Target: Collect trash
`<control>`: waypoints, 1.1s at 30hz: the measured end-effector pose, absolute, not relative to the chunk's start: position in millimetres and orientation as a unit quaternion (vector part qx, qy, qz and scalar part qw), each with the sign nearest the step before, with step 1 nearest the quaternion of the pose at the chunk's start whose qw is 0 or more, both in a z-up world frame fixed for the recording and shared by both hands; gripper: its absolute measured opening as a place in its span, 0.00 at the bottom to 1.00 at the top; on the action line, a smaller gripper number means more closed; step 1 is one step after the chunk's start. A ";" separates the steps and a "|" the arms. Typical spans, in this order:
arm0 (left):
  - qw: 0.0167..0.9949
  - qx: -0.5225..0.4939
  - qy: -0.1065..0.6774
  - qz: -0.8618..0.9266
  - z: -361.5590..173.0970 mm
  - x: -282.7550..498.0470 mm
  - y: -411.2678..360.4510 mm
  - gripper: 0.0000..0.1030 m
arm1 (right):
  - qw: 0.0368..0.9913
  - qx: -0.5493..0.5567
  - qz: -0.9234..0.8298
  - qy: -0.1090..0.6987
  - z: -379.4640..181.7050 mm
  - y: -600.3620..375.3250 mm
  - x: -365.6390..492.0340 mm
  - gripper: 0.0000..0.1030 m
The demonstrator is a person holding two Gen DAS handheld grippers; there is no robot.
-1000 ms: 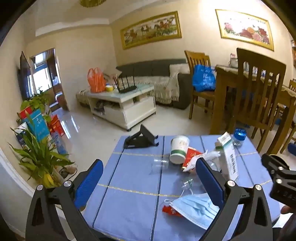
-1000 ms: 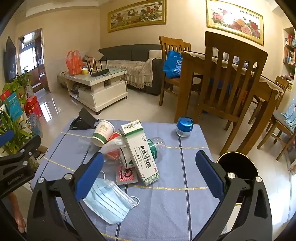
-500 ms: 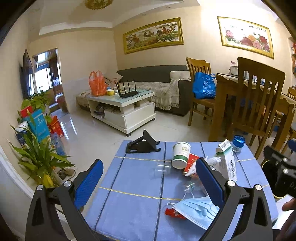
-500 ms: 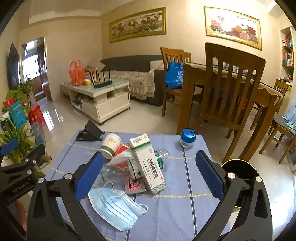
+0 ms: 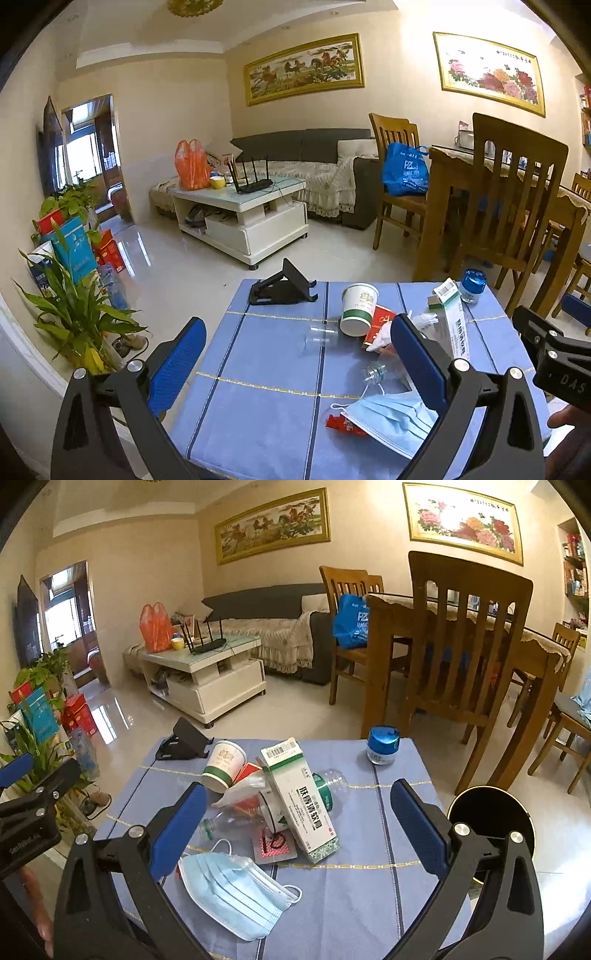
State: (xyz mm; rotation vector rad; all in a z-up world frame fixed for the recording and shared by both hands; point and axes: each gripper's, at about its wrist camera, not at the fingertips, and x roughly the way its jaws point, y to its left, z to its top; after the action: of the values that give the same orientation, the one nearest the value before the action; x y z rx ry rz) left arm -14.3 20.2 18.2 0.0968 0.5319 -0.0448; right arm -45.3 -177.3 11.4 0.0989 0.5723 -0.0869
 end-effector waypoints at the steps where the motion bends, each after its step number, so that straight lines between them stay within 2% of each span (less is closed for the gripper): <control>1: 0.963 0.049 0.265 -0.023 17.3 -12.9 19.2 0.94 | 0.957 0.051 -0.041 0.284 10.6 -177.5 -44.6 0.95; 18: 0.955 0.056 0.292 -0.019 -1.0 0.3 17.4 0.94 | 0.936 0.086 -0.072 0.334 0.9 -190.4 -38.0 0.95; 33: 0.952 0.043 0.303 -0.027 -0.5 -0.3 24.5 0.94 | 0.956 0.048 -0.067 0.283 16.5 -176.3 -49.9 0.95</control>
State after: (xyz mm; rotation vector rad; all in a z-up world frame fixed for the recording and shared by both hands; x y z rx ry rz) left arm -0.3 24.5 -0.5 0.0878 0.6155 -0.0543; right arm -49.9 -176.3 16.5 0.0964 0.5746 -0.1368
